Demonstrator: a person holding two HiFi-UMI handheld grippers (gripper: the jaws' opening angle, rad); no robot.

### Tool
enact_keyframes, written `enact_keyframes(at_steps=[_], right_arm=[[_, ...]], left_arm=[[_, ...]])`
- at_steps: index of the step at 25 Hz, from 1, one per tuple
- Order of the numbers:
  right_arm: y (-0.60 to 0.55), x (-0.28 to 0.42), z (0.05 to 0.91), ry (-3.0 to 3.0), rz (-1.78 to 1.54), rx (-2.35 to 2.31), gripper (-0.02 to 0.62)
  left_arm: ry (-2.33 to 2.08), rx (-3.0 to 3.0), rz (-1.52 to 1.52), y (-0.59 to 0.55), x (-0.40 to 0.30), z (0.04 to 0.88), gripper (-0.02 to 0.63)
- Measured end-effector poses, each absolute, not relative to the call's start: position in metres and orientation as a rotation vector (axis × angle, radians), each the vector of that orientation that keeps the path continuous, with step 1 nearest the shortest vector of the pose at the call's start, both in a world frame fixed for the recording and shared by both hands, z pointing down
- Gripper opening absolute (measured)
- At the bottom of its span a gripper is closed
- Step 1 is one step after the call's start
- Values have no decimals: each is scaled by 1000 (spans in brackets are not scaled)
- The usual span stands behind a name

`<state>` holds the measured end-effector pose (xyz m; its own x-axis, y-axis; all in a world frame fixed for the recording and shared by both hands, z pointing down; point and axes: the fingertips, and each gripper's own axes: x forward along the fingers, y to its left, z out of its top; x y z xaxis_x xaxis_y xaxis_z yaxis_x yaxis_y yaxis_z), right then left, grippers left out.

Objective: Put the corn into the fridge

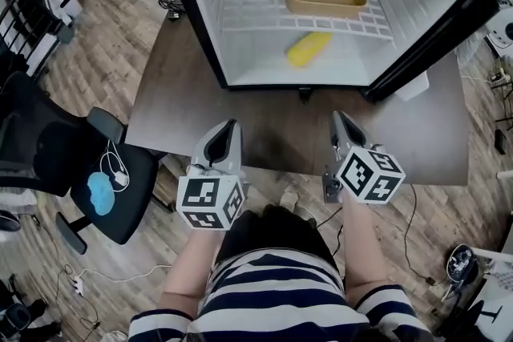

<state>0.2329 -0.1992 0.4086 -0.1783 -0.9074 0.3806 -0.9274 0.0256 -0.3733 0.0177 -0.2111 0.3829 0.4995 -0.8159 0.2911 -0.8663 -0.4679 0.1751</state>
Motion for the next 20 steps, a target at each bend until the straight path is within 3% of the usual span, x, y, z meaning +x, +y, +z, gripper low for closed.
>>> enact_keyframes(at_steps=[20], right_arm=[[-131,208,391,-2221,785,1969,-9]], left_arm=[[-1443,2426,241,-167,-13,368,0]])
